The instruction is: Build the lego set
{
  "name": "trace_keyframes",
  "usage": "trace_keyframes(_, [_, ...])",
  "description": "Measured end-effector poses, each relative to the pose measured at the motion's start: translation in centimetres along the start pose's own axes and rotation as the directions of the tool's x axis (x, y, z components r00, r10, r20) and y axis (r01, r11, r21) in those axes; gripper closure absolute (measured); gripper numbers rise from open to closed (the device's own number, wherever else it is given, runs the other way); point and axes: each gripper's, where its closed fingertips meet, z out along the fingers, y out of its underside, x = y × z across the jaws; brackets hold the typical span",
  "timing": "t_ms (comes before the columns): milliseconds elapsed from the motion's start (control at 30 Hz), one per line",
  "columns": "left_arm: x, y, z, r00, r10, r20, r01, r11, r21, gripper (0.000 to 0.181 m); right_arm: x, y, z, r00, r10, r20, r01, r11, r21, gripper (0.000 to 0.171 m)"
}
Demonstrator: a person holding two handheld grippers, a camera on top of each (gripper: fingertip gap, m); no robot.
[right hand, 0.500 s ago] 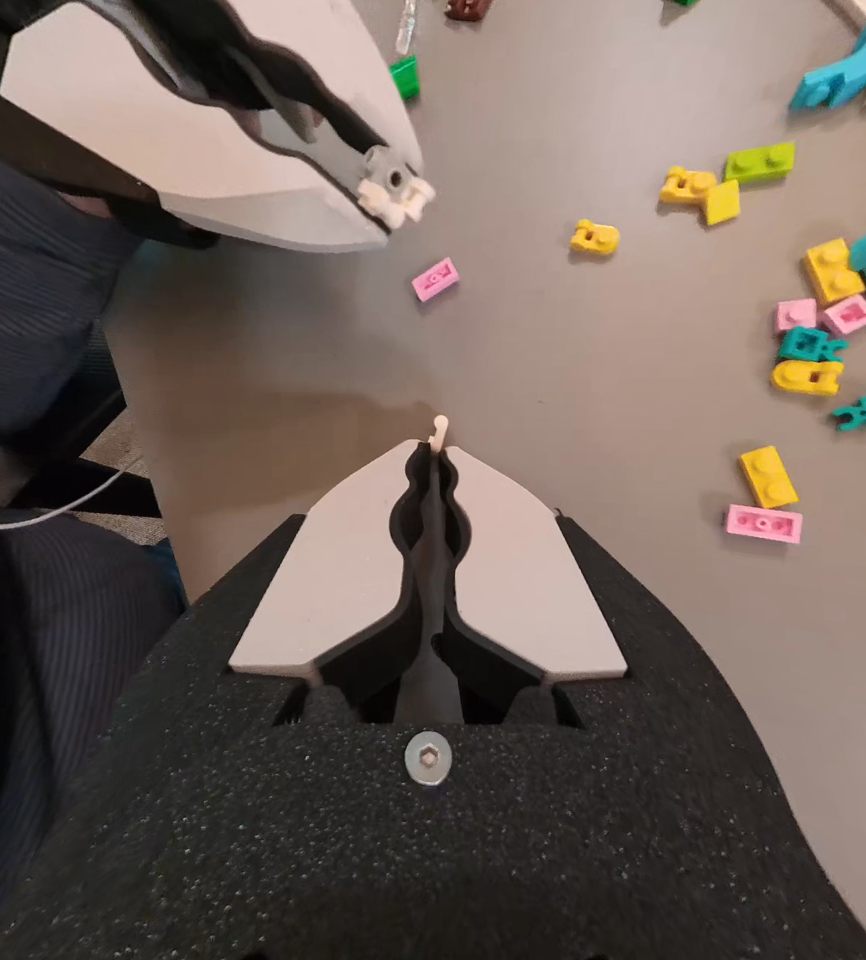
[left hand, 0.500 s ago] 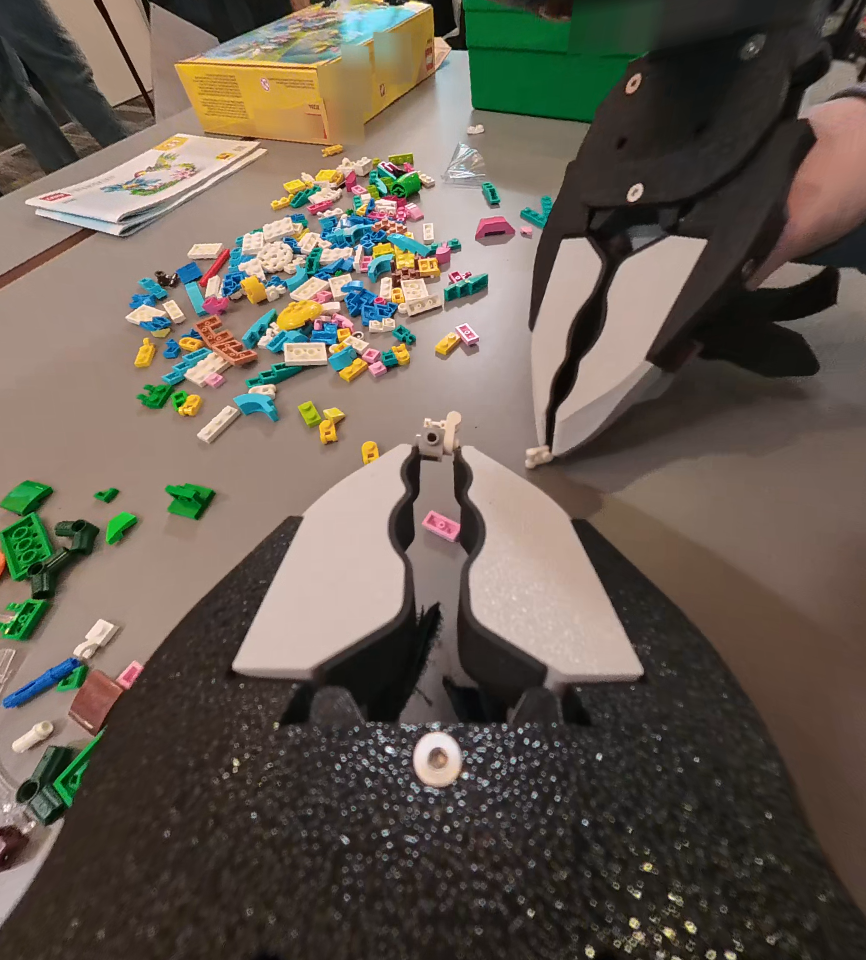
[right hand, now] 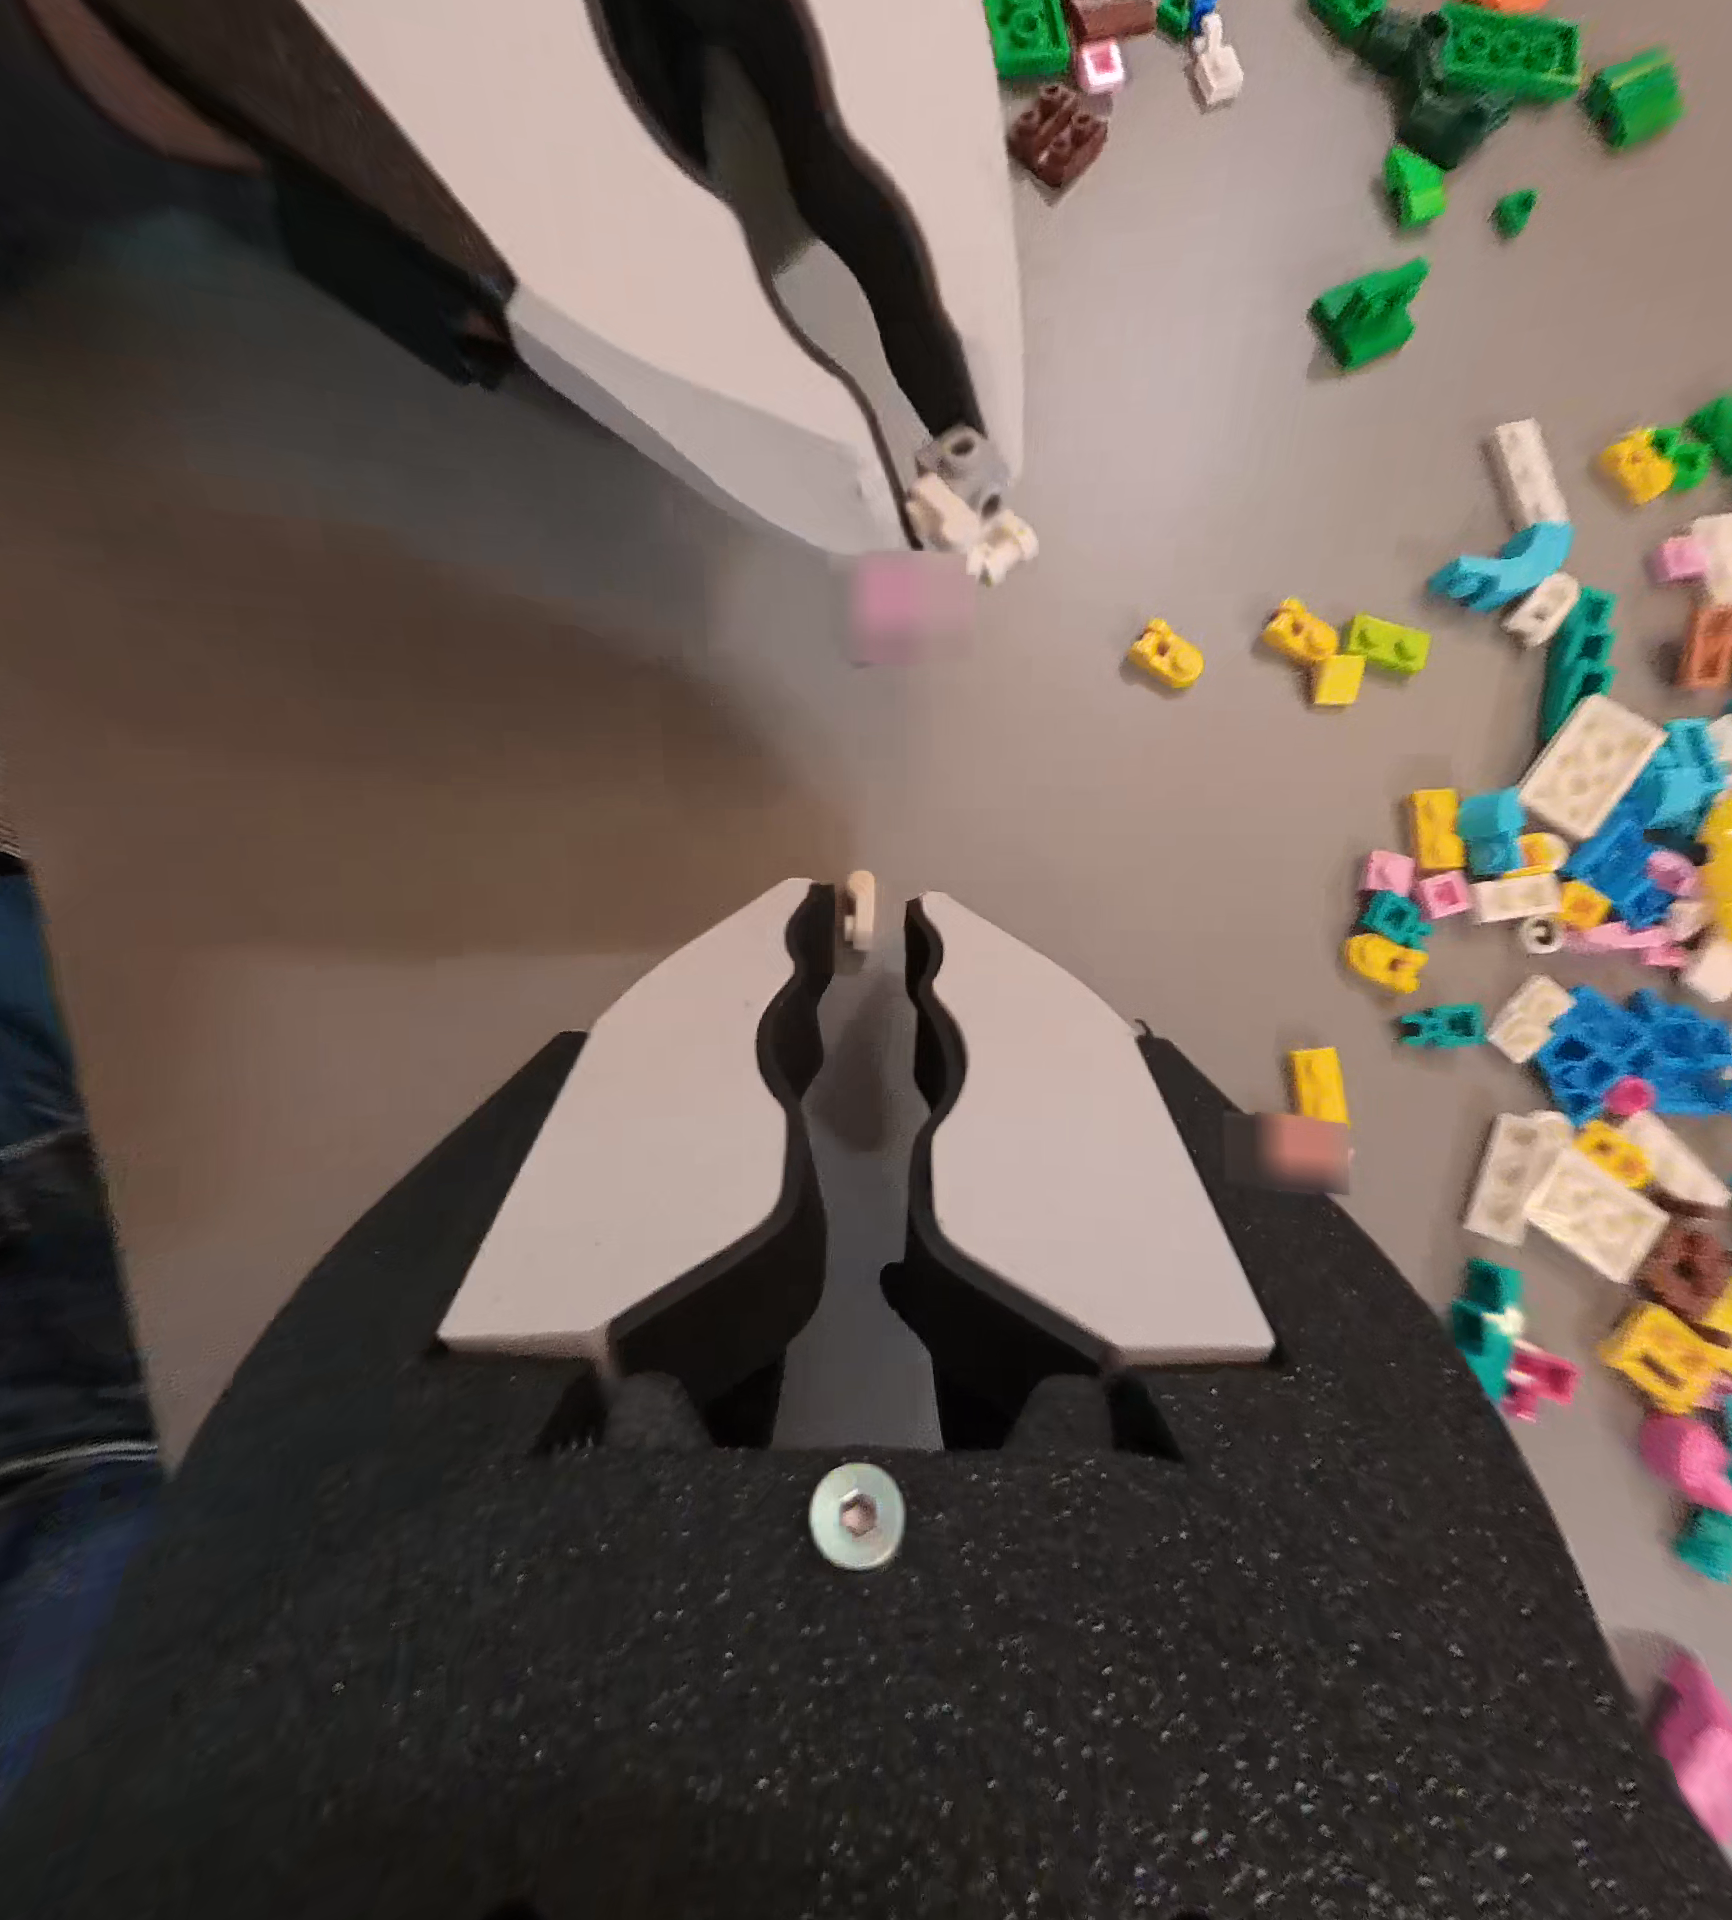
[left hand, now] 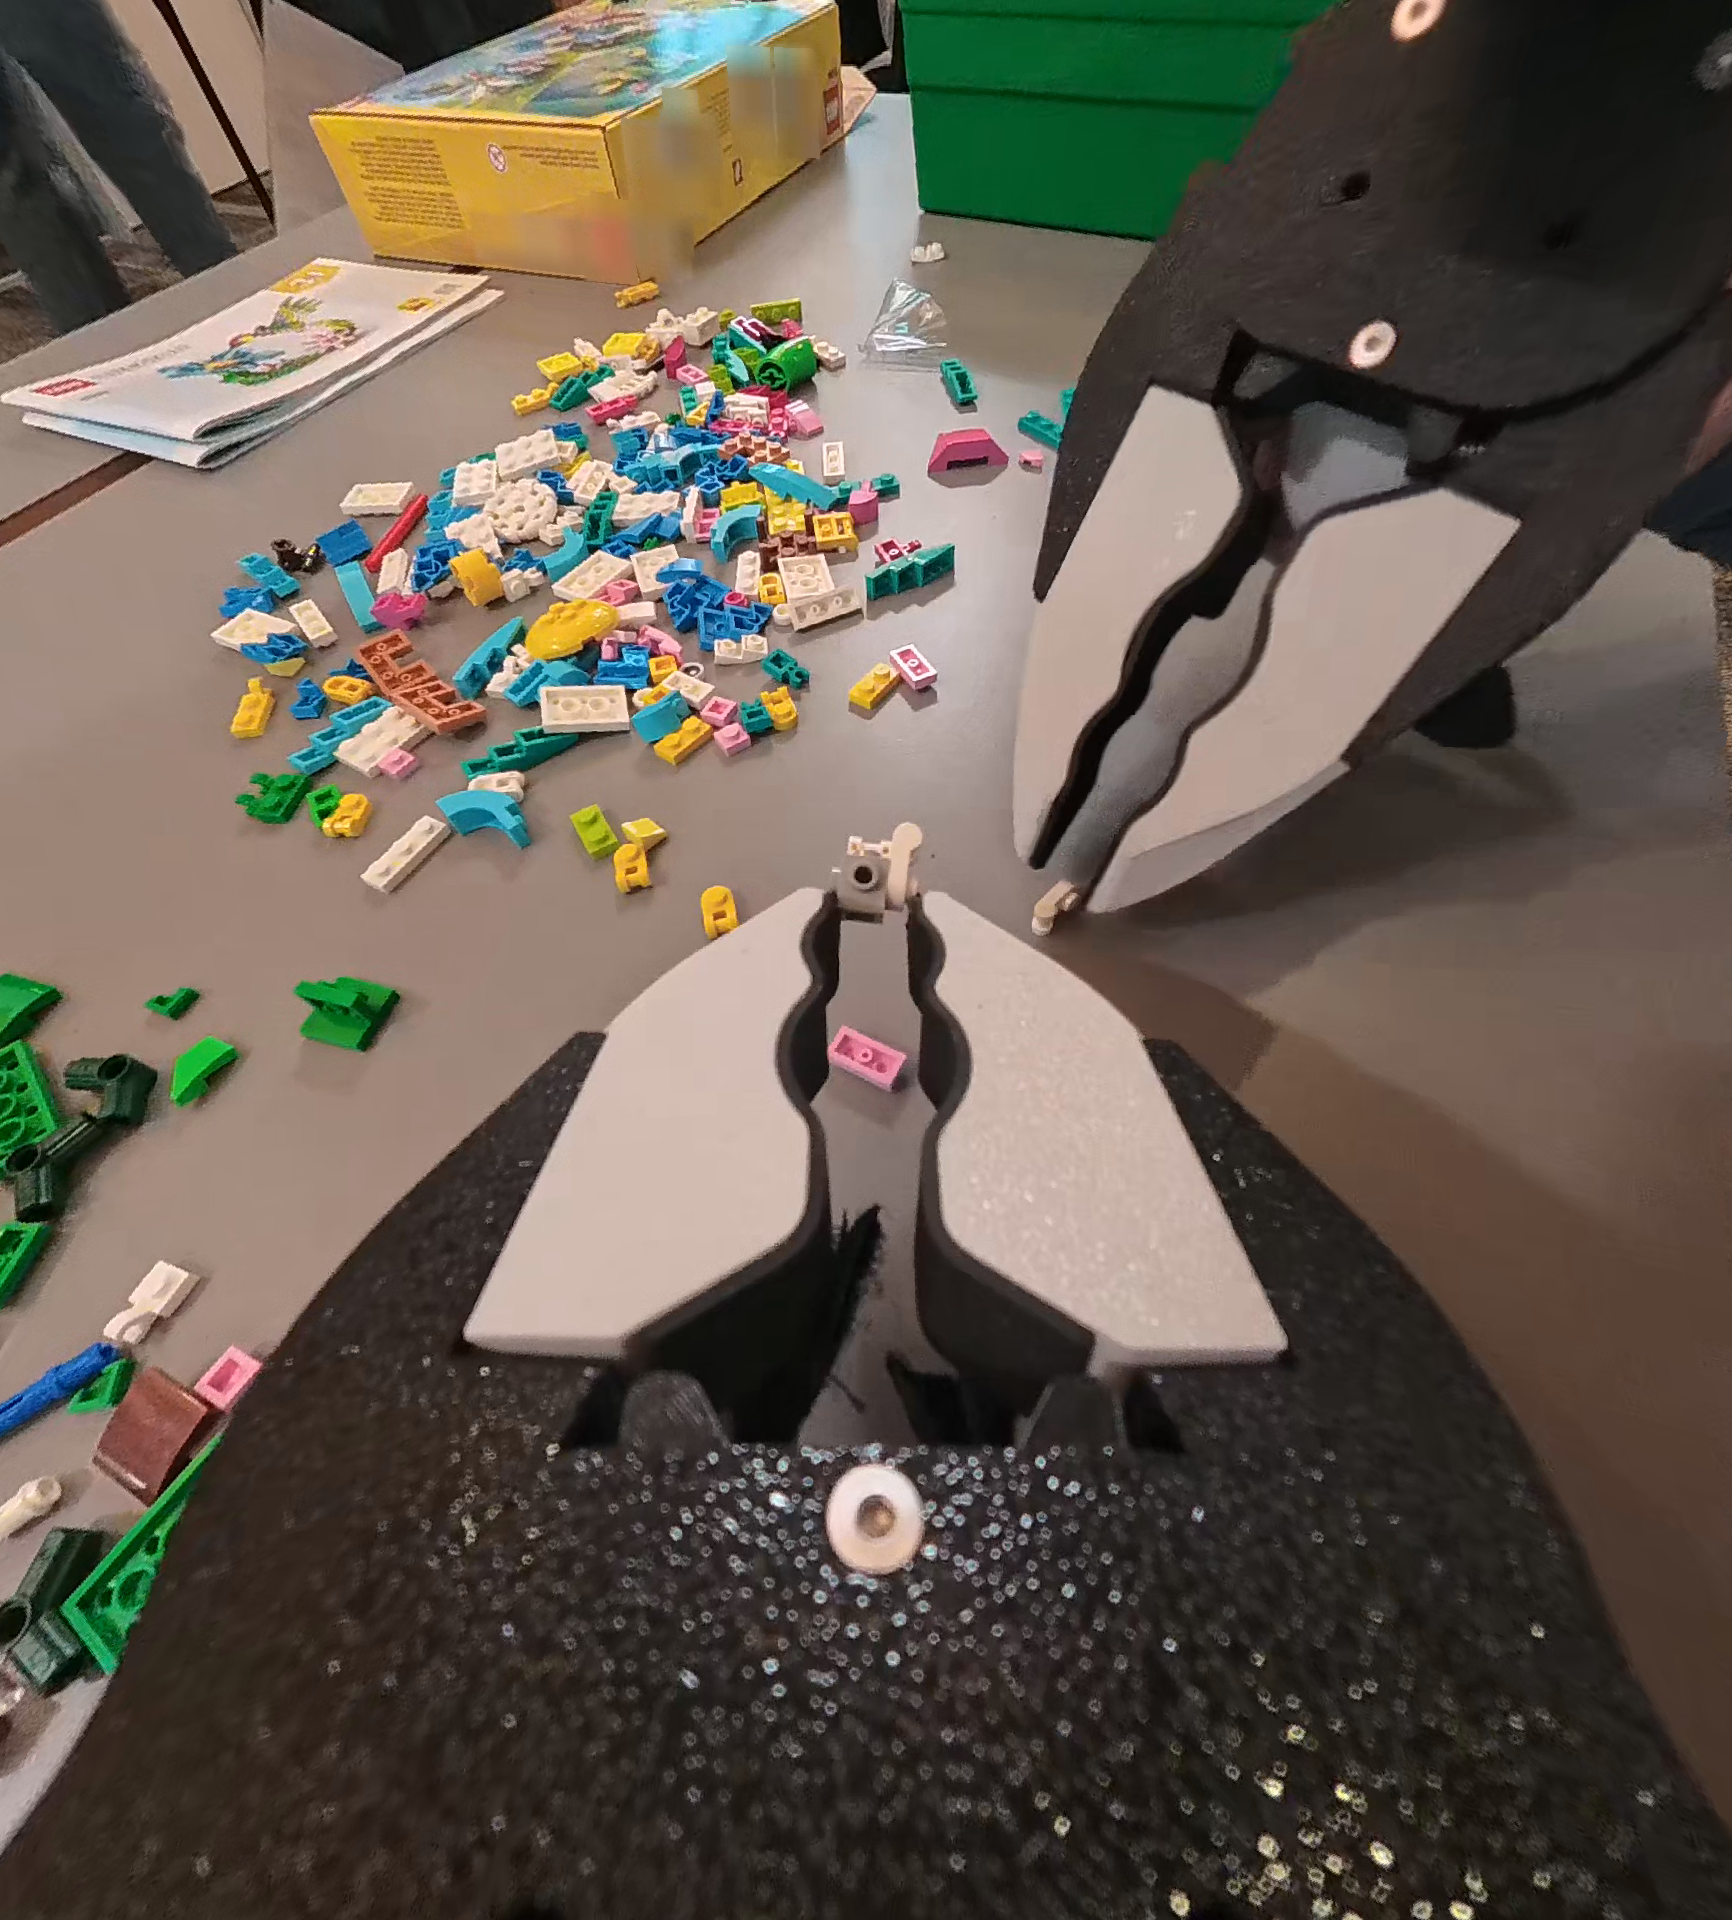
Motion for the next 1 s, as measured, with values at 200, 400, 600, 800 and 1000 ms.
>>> trace_keyframes(200, [0.2, 0.0, 0.0, 1.000, 0.005, -0.010, -0.005, 1.000, -0.005, 0.169, -0.2, 0.0, 0.1, 0.999, 0.008, 0.031, -0.008, 1.000, -0.022, 0.170])
trace_keyframes(400, [0.3, 0.0, 0.0, 1.000, 0.006, -0.017, -0.006, 1.000, -0.004, 0.169, 0.0, -0.4, -0.5, 0.953, 0.248, 0.172, -0.261, 0.964, 0.057, 0.170])
trace_keyframes(600, [0.7, 0.2, 0.2, 0.999, 0.009, -0.038, -0.010, 1.000, -0.017, 0.169, 0.8, 0.8, -0.1, 0.895, 0.395, 0.208, -0.410, 0.912, 0.030, 0.170])
trace_keyframes(800, [0.9, 0.2, 0.3, 0.999, 0.011, -0.045, -0.012, 1.000, -0.023, 0.169, 2.2, 1.6, -0.2, 0.886, 0.438, 0.156, -0.446, 0.895, 0.020, 0.170])
trace_keyframes(1000, [0.9, 0.3, 0.3, 0.999, 0.013, -0.047, -0.014, 1.000, -0.025, 0.169, 2.3, 1.5, -0.8, 0.947, 0.309, 0.091, -0.314, 0.948, 0.046, 0.157])
